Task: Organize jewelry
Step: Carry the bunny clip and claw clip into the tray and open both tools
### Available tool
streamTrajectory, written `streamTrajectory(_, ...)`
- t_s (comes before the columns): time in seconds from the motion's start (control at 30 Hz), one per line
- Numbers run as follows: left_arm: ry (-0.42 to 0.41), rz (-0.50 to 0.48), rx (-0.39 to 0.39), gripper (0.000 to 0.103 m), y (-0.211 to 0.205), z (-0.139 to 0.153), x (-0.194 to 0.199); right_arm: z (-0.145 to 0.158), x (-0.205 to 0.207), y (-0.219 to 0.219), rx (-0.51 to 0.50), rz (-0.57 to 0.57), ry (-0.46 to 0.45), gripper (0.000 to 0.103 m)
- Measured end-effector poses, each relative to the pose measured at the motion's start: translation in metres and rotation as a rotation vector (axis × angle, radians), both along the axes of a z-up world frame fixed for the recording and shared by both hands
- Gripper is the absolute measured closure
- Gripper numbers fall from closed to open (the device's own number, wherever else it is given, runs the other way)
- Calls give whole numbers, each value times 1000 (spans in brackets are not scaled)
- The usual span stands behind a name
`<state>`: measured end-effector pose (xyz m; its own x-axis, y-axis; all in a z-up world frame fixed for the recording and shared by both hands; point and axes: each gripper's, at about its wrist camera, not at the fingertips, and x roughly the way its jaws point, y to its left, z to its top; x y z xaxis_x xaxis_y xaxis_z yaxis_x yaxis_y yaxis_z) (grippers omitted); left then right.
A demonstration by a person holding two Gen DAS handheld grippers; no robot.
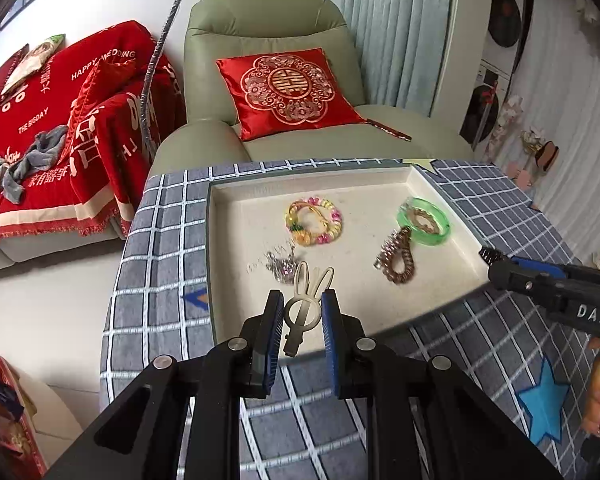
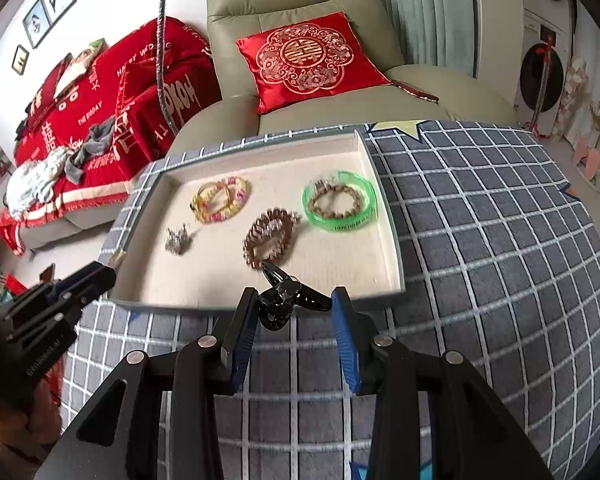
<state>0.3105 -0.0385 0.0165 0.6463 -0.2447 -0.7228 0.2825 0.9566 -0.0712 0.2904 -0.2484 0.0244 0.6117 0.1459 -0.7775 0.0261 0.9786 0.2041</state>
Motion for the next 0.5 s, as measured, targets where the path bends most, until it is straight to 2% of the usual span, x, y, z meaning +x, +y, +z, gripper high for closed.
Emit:
streamTrajectory(0.2, 23, 32, -4, 69, -7, -6, 32, -2, 29, -2, -14, 0, 4, 63)
streamTrajectory(0.5, 71, 25, 32, 69, -26, -32, 55, -35, 60, -3, -31, 5, 78, 63)
